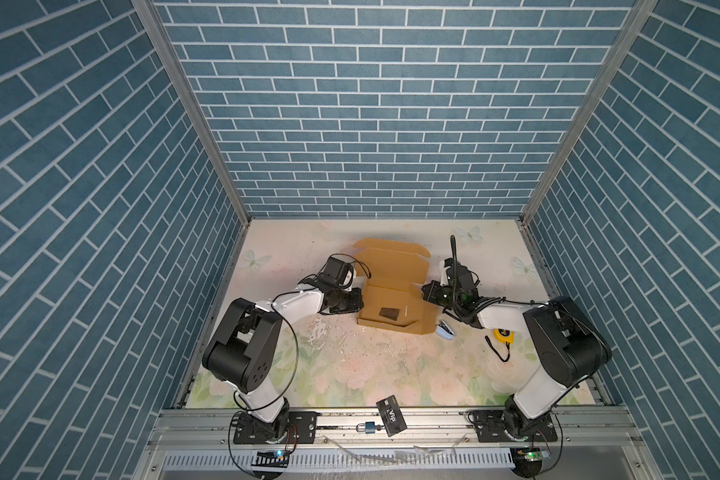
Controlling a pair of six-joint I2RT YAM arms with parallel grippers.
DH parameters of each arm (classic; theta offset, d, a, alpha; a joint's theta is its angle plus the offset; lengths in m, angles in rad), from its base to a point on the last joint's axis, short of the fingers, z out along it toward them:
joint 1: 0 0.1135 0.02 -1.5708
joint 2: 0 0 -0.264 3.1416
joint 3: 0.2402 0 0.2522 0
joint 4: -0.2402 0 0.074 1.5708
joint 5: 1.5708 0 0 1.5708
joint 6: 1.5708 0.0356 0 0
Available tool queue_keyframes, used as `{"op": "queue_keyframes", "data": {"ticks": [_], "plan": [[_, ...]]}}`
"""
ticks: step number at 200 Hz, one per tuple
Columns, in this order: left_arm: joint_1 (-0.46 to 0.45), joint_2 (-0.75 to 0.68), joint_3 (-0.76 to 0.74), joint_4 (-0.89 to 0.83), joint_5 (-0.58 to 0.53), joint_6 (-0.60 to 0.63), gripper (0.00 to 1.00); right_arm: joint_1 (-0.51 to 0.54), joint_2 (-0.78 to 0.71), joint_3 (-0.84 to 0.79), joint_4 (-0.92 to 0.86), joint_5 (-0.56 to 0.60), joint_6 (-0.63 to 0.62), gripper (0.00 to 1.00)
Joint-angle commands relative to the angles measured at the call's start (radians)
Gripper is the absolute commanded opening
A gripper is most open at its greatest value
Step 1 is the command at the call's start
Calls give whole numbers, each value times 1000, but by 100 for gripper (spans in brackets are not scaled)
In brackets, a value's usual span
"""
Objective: Fold the paper box
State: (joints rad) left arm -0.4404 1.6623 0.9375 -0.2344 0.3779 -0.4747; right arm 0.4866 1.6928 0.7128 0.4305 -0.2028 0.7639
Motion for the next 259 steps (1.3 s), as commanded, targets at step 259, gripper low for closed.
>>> {"op": "queue_keyframes", "data": {"ticks": [259], "plan": [[30,-35,10,20,71,1,15,-221,-628,-210,-411,-63,-130,33]]}}
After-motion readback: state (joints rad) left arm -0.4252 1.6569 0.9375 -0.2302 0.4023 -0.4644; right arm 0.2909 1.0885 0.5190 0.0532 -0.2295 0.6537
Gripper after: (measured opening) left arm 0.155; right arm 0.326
